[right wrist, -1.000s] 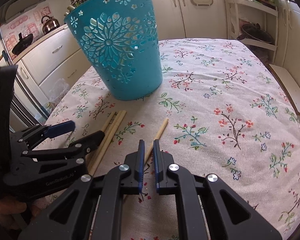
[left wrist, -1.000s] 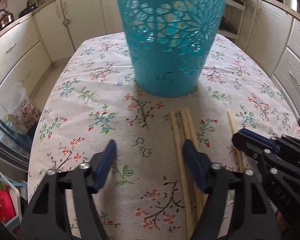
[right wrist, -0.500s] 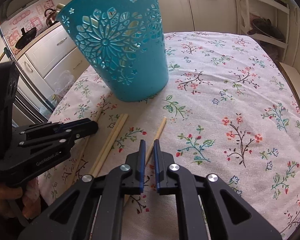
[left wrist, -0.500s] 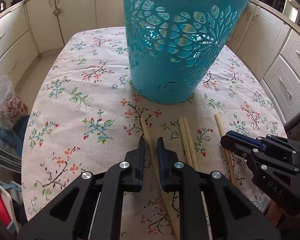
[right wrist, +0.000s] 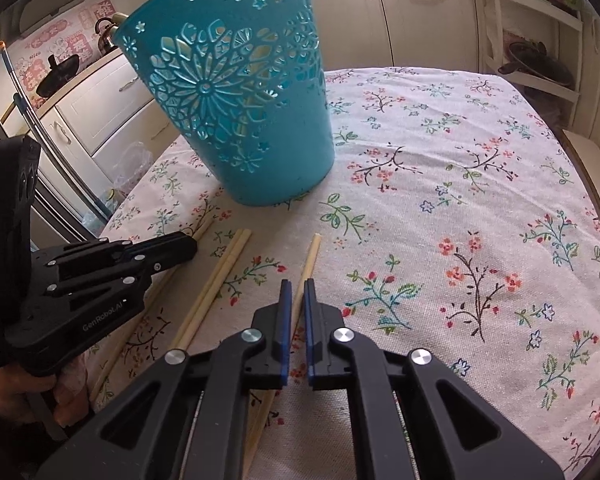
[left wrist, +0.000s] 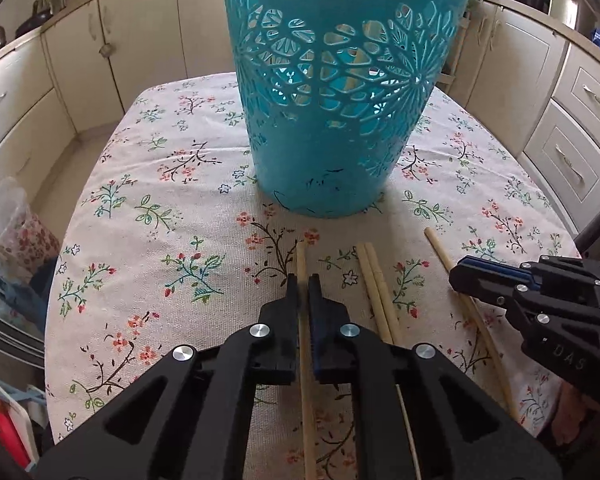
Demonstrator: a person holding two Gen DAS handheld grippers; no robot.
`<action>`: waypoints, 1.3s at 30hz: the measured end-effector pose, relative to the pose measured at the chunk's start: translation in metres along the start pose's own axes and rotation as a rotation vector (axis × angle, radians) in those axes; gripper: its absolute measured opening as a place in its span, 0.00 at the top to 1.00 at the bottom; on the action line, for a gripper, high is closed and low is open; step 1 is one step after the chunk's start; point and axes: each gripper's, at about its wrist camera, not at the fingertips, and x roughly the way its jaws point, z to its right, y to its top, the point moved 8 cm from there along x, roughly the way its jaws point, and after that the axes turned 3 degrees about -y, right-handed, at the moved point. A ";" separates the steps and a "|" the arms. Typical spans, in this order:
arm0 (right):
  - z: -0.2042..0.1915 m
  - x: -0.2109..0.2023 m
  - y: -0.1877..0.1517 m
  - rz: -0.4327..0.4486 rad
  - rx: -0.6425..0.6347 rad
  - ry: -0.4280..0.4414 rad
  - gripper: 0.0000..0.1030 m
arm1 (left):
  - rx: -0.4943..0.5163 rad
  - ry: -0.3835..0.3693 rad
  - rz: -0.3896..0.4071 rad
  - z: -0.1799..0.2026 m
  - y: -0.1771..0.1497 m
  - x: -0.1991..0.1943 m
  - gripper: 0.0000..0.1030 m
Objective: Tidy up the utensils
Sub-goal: 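Lift the stick with the left gripper over the teal basket and open it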
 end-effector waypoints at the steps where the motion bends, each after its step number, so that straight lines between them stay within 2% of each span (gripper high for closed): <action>1: -0.001 0.000 0.001 0.002 -0.006 -0.006 0.95 | -0.010 -0.009 0.001 -0.001 0.000 -0.001 0.95; 6: -0.004 0.001 0.001 0.004 -0.028 -0.027 0.95 | -0.124 -0.109 0.036 -0.016 0.001 -0.018 0.96; 10: -0.001 0.001 0.001 0.002 -0.006 -0.009 0.95 | -0.198 -0.187 0.159 -0.033 0.021 -0.061 0.96; 16: 0.002 0.001 0.001 0.000 0.023 0.017 0.95 | -0.201 -0.259 0.402 -0.039 0.086 -0.144 0.96; 19: 0.001 0.002 0.001 0.002 0.013 0.008 0.95 | -0.168 -0.260 0.480 -0.032 0.121 -0.165 0.95; 24: 0.003 0.001 0.001 0.001 0.039 0.036 0.95 | -0.157 -0.284 0.558 -0.026 0.167 -0.189 0.96; 27: 0.003 0.001 0.002 0.000 0.046 0.046 0.95 | -0.137 -0.281 0.601 -0.023 0.188 -0.203 0.96; 31: 0.004 0.001 0.001 0.000 0.050 0.051 0.95 | -0.130 -0.235 0.686 -0.024 0.219 -0.211 0.96; 34: 0.004 0.001 0.001 0.000 0.050 0.051 0.95 | -0.128 -0.170 0.746 -0.023 0.238 -0.208 0.95; 37: 0.004 0.001 0.001 -0.001 0.053 0.054 0.95 | -0.108 -0.105 0.750 -0.018 0.247 -0.187 0.95; 39: 0.005 0.001 0.001 -0.001 0.053 0.054 0.95 | -0.086 -0.078 0.706 -0.013 0.245 -0.162 0.95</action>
